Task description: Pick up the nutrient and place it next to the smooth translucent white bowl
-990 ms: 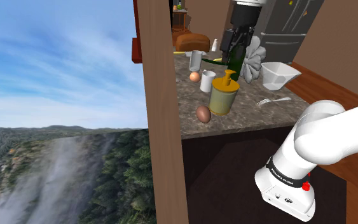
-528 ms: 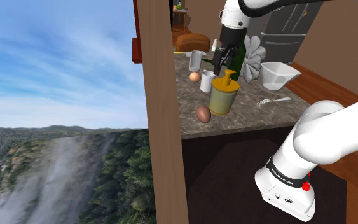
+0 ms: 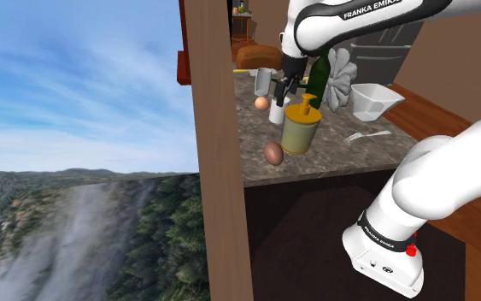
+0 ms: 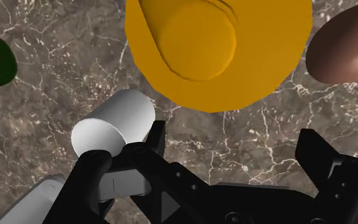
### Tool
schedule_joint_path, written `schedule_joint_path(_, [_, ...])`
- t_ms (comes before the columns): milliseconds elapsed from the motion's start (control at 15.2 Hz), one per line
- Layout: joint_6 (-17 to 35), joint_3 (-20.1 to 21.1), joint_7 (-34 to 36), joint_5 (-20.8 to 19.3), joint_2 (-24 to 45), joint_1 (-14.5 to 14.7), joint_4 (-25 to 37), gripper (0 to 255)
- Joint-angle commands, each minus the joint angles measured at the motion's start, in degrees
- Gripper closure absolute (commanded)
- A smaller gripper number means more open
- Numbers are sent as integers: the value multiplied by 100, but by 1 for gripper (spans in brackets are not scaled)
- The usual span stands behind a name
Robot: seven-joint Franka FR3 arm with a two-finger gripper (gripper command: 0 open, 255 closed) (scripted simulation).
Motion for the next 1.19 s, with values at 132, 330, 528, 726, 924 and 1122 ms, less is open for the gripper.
schedule_joint_path(132, [773,-95,-147,-381,710,-128,142,0])
schedule_joint_path(330, [1292,-163,-221,-670,1284,-228,354,0])
schedule_joint_path(528, [1757,-227,-264,-963,1877,-324,643,0])
schedule_joint_path(726, [2162,-291,-285,-1254,2479,-409,1009,0])
schedule_joint_path(924, [2505,-362,-296,-1530,3085,-475,1448,0])
schedule_joint_path(1122, [2788,-441,-313,-1776,3694,-523,1957,0])
